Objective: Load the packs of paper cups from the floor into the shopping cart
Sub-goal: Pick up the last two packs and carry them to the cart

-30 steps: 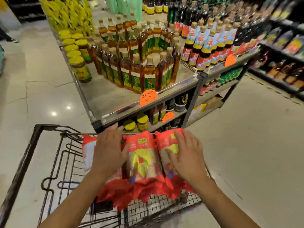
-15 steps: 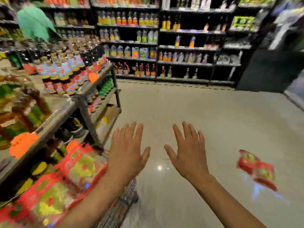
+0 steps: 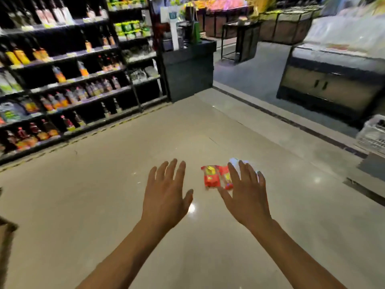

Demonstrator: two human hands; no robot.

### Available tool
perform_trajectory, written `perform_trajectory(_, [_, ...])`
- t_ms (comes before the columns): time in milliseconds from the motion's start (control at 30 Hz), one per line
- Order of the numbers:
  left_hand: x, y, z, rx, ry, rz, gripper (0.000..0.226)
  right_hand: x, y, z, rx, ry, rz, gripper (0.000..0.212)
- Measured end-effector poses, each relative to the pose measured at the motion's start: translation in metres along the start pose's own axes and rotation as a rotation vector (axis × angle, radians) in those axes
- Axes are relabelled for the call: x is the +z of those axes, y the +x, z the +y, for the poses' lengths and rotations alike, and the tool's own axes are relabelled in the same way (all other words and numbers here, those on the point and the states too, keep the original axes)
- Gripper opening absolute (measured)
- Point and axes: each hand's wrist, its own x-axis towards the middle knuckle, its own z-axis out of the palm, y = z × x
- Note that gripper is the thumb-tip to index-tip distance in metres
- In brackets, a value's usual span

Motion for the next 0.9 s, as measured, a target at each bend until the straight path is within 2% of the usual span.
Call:
perform_trajectory(200, [0.04,0.117,0.053,0.088,-0.017,-0.05,0.075,0.01,0.085,0.069,0.033,-0.01,-0.005,0.073])
perform_trajectory(433, [0.13,0.249,0.05,0.114,-0.029,-0.084,0.075,0.079,0.21,0.105,0.054,-0.045,-0.073,0.07])
perform_trajectory(533, [0.193,0.319,0.038,0.124,-0.068,-0.101,0.075,0.119,0.281,0.12,0.069,-0.088,-0.121,0.07])
perform_trajectory(733, [0.341,0.46,0.025,0.105,-0.147,-0.252,0.073,0.231,0.416,0.163,0.07,-0.103,-0.31,0.069])
perform_trajectory(900, [0.509,0.53,0.027,0.082,-0.145,-0.357,0.072,0.38,0.492,0.227,0.099,-0.073,-0.51,0.068])
